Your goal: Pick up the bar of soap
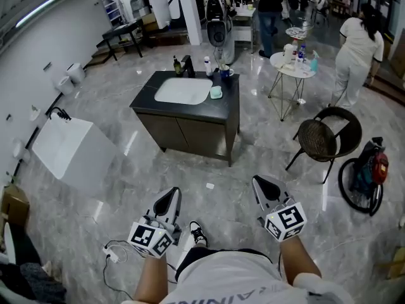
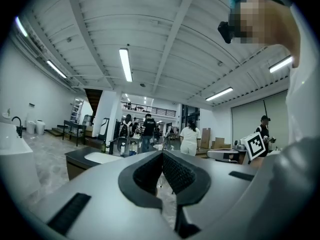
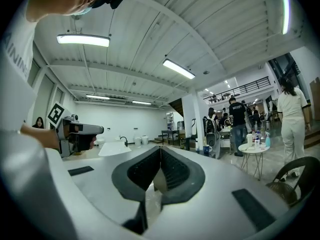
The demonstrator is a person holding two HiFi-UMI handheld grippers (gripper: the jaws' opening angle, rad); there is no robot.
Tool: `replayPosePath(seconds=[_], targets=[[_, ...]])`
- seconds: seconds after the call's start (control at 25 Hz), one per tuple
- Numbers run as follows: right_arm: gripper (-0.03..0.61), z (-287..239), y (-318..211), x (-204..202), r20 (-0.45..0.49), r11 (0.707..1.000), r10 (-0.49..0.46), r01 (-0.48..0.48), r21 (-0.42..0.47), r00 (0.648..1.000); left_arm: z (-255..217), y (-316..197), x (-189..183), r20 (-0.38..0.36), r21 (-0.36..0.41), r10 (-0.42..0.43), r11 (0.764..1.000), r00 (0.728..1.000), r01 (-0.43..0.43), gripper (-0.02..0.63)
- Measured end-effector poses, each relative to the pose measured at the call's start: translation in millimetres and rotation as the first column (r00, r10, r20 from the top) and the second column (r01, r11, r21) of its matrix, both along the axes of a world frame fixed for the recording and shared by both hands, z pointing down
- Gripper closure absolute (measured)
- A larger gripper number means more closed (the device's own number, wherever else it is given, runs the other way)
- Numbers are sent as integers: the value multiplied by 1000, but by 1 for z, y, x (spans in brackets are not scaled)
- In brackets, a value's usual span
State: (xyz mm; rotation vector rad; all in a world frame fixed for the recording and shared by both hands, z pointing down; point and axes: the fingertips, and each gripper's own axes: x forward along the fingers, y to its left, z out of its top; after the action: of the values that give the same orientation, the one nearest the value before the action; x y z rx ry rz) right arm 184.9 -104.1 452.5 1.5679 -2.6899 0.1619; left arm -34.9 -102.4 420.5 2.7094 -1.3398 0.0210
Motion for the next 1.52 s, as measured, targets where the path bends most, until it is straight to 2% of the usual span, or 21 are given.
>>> replayPosePath(seconds=[0.16,0.36,0.64,0.84,1.04,1.4,1.52], targets=[[563,0,-32,-5,-7,1000,30,-30,-5,1000,-3,-36,-1,6,13,52,999,999,-52,612],[563,1,-80,-35,-17,999,46,-46,-24,999,0,-87,-27,8,7,92,996,996,-92,612],[563,0,-157,-99,-37,995,76,-78,-62,996,2,-166,-92,-9,-6,100,995,995,-100,612],[563,-4,-208,-154,-53,996,65,-68,-55,996,8,-215,-146,-8,-8,96,995,995,-96,612],[563,-2,-241,-187,-68,994,81,-85,-66,994,15,-251,-186,-29,-13,84,996,996,-85,612],[563,1,-288,-204,-96,992,95,-103,-77,991,23,-299,-202,-62,-35,97,995,993,-99,612],[563,1,-309,-207,-89,992,95,-102,-79,991,22,-316,-205,-54,-33,102,994,993,-104,612]])
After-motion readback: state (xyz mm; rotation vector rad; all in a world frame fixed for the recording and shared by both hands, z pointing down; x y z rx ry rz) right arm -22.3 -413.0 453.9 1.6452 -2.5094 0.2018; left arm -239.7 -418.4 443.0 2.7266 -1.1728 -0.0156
